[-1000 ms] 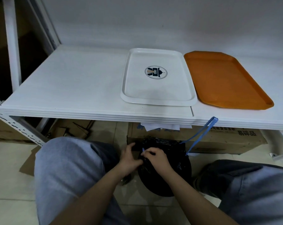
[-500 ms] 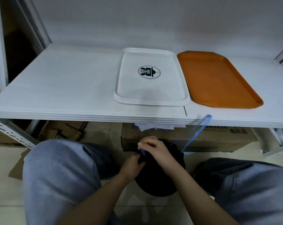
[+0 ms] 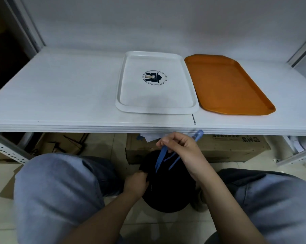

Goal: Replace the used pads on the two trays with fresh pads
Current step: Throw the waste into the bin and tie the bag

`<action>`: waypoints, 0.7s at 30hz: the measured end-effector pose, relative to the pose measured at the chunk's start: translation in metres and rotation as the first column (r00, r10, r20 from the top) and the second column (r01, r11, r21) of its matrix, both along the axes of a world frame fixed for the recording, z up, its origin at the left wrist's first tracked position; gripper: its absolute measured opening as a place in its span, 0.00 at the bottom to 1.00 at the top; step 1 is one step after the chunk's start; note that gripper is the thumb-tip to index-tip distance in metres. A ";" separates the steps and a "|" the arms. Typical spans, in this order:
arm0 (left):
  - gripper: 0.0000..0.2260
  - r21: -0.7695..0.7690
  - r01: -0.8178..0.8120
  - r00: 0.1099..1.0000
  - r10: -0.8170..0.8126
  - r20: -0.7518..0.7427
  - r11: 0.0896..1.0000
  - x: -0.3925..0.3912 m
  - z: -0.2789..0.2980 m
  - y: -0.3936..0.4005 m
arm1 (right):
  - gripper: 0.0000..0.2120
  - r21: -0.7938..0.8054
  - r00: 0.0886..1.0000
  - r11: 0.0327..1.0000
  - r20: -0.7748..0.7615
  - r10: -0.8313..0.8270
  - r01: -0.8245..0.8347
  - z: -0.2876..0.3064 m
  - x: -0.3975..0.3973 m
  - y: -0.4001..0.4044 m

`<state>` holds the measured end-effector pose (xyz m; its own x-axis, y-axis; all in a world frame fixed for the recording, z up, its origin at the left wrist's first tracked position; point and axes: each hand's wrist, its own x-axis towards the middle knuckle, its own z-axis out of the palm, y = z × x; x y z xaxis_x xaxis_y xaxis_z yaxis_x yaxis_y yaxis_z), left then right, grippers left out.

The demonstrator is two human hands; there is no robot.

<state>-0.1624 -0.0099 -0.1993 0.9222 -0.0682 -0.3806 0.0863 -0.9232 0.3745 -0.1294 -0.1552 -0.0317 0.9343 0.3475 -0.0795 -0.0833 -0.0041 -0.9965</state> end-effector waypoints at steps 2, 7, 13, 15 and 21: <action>0.10 0.067 0.020 1.000 -0.020 0.000 0.998 0.001 0.001 0.000 | 0.10 0.005 0.999 1.000 0.025 -0.023 0.023 0.001 -0.001 -0.002; 0.27 -0.204 -0.061 0.997 0.051 -0.054 0.977 0.003 -0.005 0.005 | 0.08 -0.007 0.999 0.999 0.026 -0.043 0.043 0.000 0.002 -0.009; 0.54 -0.603 0.064 0.998 -0.040 0.053 0.795 0.014 -0.011 -0.016 | 0.07 -0.021 0.994 0.995 -0.040 0.098 -0.099 0.008 0.004 -0.010; 0.47 -0.695 0.023 1.000 -0.021 0.012 0.718 0.021 -0.012 -0.030 | 0.07 -0.018 0.990 0.991 -0.047 0.132 -0.133 0.010 0.004 -0.010; 0.17 -0.449 -0.083 0.997 0.074 -0.036 0.890 0.031 -0.018 -0.046 | 0.08 -0.024 0.991 0.991 -0.040 0.131 -0.132 0.011 0.009 -0.018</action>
<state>-0.1315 -0.0555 -0.2178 0.9251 -0.1635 -0.3427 0.1620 -0.6463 0.7457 -0.1204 -0.1729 -0.0207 0.8768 0.4642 -0.1255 -0.1188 -0.0437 -0.9920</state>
